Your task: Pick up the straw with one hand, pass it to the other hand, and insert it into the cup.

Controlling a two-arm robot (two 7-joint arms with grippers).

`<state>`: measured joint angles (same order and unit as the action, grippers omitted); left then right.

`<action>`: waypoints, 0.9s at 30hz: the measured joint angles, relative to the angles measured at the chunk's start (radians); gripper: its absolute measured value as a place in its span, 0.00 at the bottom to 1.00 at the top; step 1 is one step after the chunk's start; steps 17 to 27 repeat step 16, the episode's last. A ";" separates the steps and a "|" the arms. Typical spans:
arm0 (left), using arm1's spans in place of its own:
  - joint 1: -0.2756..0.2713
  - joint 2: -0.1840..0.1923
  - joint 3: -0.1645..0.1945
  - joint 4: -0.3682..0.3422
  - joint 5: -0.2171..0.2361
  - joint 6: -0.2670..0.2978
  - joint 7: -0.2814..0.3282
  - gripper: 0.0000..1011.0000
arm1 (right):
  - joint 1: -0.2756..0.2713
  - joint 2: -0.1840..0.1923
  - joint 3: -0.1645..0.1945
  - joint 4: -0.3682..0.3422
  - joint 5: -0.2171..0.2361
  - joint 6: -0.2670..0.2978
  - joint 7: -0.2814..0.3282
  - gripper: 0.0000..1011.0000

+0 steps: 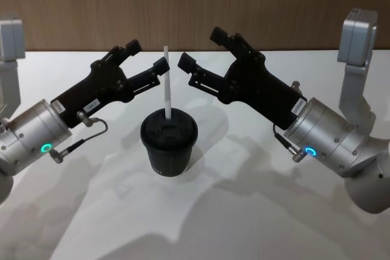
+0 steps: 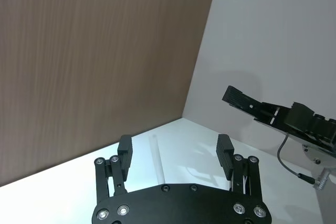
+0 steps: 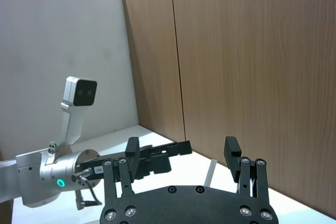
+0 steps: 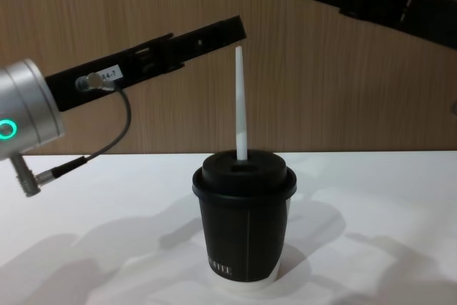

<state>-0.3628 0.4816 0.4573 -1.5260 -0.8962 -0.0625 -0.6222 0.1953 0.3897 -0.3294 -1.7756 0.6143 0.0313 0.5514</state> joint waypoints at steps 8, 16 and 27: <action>0.051 0.015 -0.025 -0.039 0.005 -0.027 0.019 0.99 | 0.000 0.000 0.000 0.000 0.000 0.000 0.000 0.99; 0.075 0.021 -0.037 -0.058 0.008 -0.039 0.028 0.99 | 0.000 0.000 0.000 0.000 0.000 0.000 0.000 0.99; 0.075 0.021 -0.037 -0.058 0.008 -0.039 0.028 0.99 | 0.000 0.000 0.000 0.000 0.000 0.000 0.000 0.99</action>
